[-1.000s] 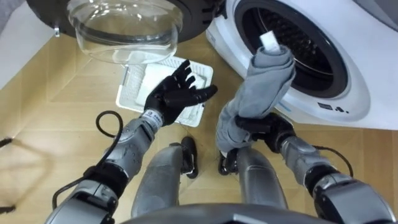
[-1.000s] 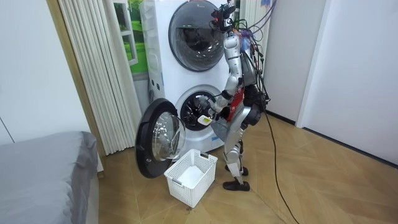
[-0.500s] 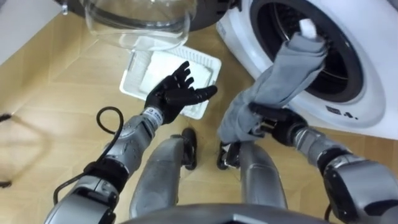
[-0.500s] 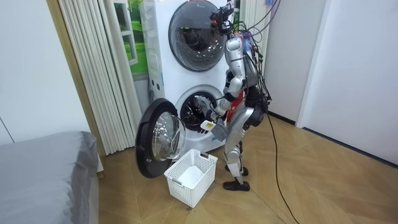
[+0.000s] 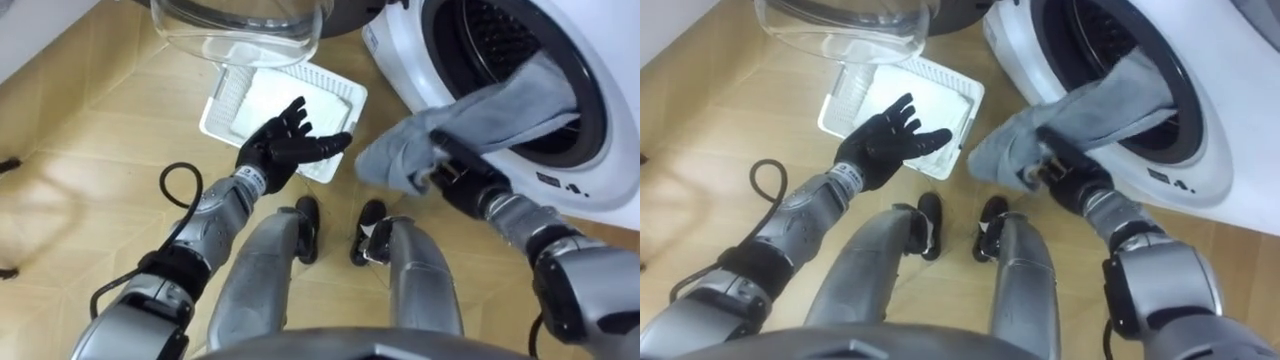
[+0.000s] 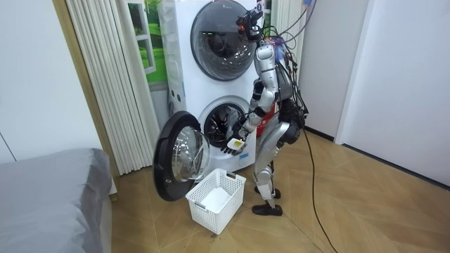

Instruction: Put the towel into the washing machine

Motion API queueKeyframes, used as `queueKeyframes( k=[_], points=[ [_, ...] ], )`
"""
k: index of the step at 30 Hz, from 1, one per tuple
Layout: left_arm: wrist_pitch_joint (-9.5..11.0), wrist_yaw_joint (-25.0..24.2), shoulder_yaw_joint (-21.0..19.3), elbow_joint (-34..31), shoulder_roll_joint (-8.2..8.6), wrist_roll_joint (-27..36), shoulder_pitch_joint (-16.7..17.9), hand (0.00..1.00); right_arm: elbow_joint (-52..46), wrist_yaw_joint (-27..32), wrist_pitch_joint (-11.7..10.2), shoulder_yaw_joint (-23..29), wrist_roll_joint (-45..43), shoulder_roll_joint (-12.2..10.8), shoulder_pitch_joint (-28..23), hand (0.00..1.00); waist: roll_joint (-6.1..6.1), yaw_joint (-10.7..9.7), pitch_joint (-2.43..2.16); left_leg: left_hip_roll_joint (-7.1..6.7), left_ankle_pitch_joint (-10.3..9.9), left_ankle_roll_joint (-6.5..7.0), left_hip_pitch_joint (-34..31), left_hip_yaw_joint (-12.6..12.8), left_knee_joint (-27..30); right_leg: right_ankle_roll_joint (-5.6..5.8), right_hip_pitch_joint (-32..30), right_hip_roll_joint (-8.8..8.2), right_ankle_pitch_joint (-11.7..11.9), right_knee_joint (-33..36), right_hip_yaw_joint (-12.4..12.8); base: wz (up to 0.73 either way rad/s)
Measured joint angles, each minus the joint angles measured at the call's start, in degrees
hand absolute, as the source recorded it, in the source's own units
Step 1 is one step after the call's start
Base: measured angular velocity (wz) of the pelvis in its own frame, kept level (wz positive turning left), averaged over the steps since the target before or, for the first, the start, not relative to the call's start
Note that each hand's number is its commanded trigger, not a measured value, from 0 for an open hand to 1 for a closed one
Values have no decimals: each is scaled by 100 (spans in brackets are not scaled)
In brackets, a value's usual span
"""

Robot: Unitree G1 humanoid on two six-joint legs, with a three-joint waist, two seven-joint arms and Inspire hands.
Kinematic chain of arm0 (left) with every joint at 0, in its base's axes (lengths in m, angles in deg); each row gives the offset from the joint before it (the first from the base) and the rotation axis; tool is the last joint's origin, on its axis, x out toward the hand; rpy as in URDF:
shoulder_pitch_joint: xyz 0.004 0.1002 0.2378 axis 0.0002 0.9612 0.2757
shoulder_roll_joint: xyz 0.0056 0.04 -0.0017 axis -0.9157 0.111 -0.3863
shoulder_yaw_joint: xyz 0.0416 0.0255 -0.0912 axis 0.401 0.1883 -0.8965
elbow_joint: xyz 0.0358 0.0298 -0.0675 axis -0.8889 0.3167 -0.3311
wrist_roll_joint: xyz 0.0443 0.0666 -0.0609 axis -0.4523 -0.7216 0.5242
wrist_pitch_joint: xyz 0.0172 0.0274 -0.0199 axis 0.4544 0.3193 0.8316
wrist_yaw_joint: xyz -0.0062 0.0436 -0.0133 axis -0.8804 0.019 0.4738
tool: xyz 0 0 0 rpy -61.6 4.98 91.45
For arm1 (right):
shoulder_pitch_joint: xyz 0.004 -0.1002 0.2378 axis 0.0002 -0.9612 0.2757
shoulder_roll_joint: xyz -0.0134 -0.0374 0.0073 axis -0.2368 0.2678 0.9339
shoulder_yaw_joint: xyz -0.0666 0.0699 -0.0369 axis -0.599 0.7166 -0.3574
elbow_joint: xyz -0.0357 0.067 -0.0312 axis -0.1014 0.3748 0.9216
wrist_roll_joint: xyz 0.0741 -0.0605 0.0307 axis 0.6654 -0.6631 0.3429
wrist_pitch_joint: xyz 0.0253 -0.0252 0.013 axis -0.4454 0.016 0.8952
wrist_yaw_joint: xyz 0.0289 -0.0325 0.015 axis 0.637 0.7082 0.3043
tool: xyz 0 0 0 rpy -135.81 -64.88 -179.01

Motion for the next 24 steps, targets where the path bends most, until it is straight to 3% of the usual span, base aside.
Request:
queueKeyframes(
  k=[8,12,17,19,20,21,24],
  points=[
    [17,76,-17,-377,-146,59,155,0,-301,415,91,218,623,58,132,100,-209,-163,-14,-96,8,13,-167,78,178,12,-243,-148,-109,334,76,5],
    [52,241,-23,-377,-218,147,190,0,-357,708,261,389,931,59,186,100,-287,-267,-17,-137,21,78,-169,96,175,35,-250,-223,-124,423,63,8],
    [60,437,-21,-456,-264,144,282,0,-343,1064,294,510,1036,59,224,100,-400,-337,-19,-195,46,133,-194,105,190,69,-281,-298,-119,480,51,5],
    [64,457,-20,-523,-300,141,306,0,-339,1211,298,578,1036,59,255,83,-416,-375,-19,-205,56,154,-206,105,190,83,-286,-311,-112,482,45,3],
    [85,507,-23,-547,-302,141,309,0,-340,1313,298,642,1035,59,274,85,-418,-391,-20,-213,57,162,-211,106,190,91,-288,-321,-109,482,43,0],
    [100,537,-28,-552,-301,141,309,0,-340,1372,298,659,1035,59,287,100,-419,-406,-20,-219,58,166,-215,106,189,94,-292,-330,-110,484,41,4],
    [181,673,-31,-606,-299,123,306,0,-348,1655,298,788,1035,59,355,100,-425,-483,-22,-263,77,200,-284,106,185,113,-373,-385,-119,524,34,6]
  ],
)
